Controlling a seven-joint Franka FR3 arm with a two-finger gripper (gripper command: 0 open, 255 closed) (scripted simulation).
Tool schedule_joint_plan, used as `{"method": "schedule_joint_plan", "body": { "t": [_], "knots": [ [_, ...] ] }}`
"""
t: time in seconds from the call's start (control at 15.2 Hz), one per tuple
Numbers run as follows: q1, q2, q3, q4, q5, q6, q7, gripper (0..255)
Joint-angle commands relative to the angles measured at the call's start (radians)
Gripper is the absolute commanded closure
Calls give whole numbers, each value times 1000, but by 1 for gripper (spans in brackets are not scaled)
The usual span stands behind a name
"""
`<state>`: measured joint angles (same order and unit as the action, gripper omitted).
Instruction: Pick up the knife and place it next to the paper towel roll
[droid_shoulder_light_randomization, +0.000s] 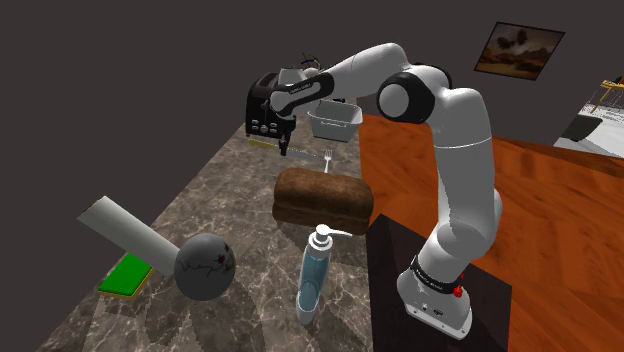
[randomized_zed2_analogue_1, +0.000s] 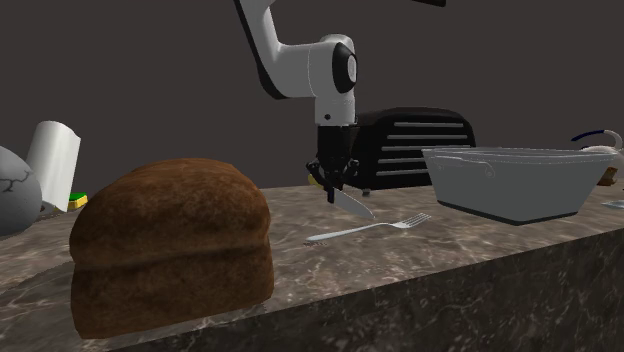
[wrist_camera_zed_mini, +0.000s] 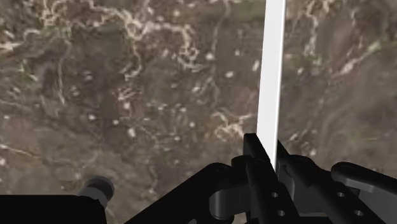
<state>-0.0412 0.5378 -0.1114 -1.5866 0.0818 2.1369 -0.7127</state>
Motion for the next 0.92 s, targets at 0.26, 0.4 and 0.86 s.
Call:
{"method": "schedule_joint_plan", "body": {
  "t": [0.26,0.4,0.86],
  "knots": [
    [0,0,0,0,0,0,0,255],
    [0,-12,-1,9,-2,-21,1,255],
    [1,-47,-4,51,-7,-98,6,255]
  ]
}}
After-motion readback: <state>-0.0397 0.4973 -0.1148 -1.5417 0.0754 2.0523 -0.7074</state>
